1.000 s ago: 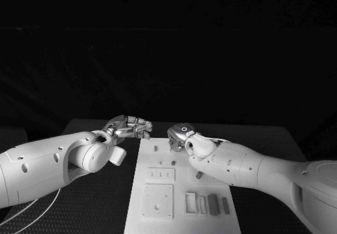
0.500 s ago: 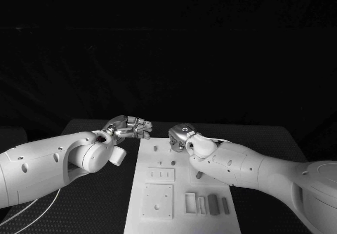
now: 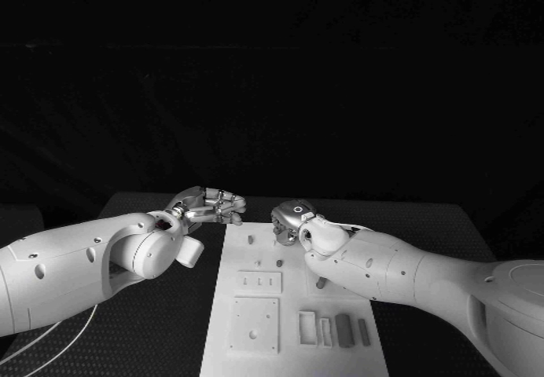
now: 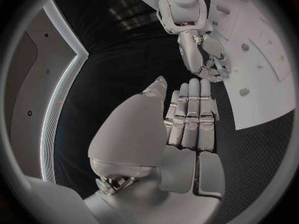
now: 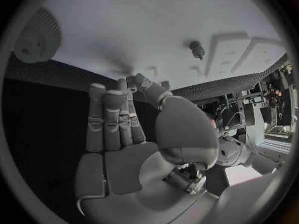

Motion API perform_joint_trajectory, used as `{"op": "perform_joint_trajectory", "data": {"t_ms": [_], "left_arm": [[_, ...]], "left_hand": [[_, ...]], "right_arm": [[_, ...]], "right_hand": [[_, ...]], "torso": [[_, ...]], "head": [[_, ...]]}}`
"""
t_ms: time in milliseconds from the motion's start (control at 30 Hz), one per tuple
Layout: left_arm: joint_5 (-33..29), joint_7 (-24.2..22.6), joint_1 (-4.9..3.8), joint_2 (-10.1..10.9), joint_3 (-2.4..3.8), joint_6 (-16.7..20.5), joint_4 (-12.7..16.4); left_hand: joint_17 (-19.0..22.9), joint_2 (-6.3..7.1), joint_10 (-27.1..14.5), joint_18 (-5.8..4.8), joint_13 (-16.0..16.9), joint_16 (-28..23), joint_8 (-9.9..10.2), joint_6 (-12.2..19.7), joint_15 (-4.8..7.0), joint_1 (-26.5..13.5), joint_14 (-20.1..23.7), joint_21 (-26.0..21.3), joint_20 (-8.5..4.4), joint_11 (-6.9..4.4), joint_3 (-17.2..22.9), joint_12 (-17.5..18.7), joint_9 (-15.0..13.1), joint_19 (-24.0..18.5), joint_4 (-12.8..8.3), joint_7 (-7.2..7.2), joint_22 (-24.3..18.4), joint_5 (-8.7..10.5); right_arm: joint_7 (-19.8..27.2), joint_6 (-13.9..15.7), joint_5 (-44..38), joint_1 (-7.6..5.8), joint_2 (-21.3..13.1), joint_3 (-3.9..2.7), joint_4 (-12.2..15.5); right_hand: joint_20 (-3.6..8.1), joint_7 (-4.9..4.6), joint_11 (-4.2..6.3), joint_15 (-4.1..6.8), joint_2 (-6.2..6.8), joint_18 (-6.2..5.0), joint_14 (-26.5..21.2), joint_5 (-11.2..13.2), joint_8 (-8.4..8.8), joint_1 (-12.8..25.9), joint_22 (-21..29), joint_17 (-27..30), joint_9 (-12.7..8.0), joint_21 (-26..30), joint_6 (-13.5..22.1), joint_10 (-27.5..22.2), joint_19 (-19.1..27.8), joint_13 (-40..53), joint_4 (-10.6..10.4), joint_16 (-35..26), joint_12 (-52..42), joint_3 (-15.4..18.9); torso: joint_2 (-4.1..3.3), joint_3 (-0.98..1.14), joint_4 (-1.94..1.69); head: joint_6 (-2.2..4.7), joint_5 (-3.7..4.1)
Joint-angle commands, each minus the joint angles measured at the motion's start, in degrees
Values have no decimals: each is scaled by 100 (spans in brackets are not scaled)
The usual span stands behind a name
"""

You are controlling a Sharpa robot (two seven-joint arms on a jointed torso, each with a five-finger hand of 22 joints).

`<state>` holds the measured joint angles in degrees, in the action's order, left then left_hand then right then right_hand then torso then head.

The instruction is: Assemble the parts on the task board

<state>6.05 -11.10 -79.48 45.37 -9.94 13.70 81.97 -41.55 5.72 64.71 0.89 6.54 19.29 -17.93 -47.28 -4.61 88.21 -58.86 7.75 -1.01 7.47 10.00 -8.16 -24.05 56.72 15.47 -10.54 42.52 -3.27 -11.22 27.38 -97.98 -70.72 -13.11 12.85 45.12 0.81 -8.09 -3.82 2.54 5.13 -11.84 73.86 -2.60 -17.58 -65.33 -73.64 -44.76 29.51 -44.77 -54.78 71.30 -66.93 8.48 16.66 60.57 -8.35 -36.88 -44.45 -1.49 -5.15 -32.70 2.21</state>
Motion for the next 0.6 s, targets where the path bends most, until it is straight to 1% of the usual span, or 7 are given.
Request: {"op": "perform_joint_trajectory", "data": {"t_ms": [33, 133, 300, 433, 600], "left_arm": [[-23, -32, -13, -12, 6, -25, 0], [-23, -31, -13, -10, 6, -24, -1], [-23, -29, -14, -8, 6, -19, -6], [-23, -29, -14, 4, 6, -12, -13], [-23, -30, -14, 26, 6, -11, -18]], "left_hand": [[-6, 2, 37, 84, -7, -41, 27, -16, 7, 41, -44, -28, -16, 15, -2, 29, 10, 16, 46, -39, 10, -7], [-9, 2, 38, 84, -7, -43, 27, -16, 7, 46, -45, -29, -16, 15, -7, 31, 10, 17, 51, -40, 11, -7], [-12, 1, 38, 84, -7, -47, 28, -15, 7, 52, -46, -30, -16, 16, -12, 34, 11, 18, 58, -40, 12, -7], [-15, 1, 38, 84, -7, -49, 29, -14, 7, 57, -48, -31, -16, 16, -16, 36, 12, 19, 62, -41, 13, -7], [-18, 2, 39, 84, -7, -52, 30, -14, 7, 62, -48, -33, -16, 16, -22, 38, 12, 20, 66, -41, 14, -7]], "right_arm": [[79, 42, 160, -4, 15, -1, -27], [87, 42, 175, -4, 12, -1, -27], [92, 131, 230, -4, -13, -1, -7], [119, 205, 304, -8, -54, -1, 30], [143, 272, 361, -29, -141, -1, 158]], "right_hand": [[17, -48, -72, -61, 76, -316, 11, -11, 70, 2, -11, 8, -47, -3, 130, -120, 12, -24, 2, 21, 57, 10], [7, -98, -99, -87, 172, -316, 0, -11, 124, 23, -19, 19, -72, 2, 241, -172, 23, -31, -4, 23, 96, 32], [-6, -134, -138, -124, 305, -316, -13, -10, 154, 83, -23, 31, -87, 10, 321, -278, 23, -51, -21, 27, 168, 64], [-9, -152, -161, -146, 377, -316, -12, -10, 168, 128, -23, 37, -93, 12, 363, -334, 9, -61, -38, 38, 208, 71], [-7, -161, -168, -153, 409, -316, -7, -10, 174, 147, -23, 39, -96, 12, 387, -347, -4, -62, -46, 49, 219, 67]], "torso": [[-4, -5, -6], [-2, -6, -4], [-2, -6, 6], [-3, -2, 7], [-2, 0, 12]], "head": [[-14, 1], [-16, 0], [-18, -2], [-12, -3], [-11, -1]]}}
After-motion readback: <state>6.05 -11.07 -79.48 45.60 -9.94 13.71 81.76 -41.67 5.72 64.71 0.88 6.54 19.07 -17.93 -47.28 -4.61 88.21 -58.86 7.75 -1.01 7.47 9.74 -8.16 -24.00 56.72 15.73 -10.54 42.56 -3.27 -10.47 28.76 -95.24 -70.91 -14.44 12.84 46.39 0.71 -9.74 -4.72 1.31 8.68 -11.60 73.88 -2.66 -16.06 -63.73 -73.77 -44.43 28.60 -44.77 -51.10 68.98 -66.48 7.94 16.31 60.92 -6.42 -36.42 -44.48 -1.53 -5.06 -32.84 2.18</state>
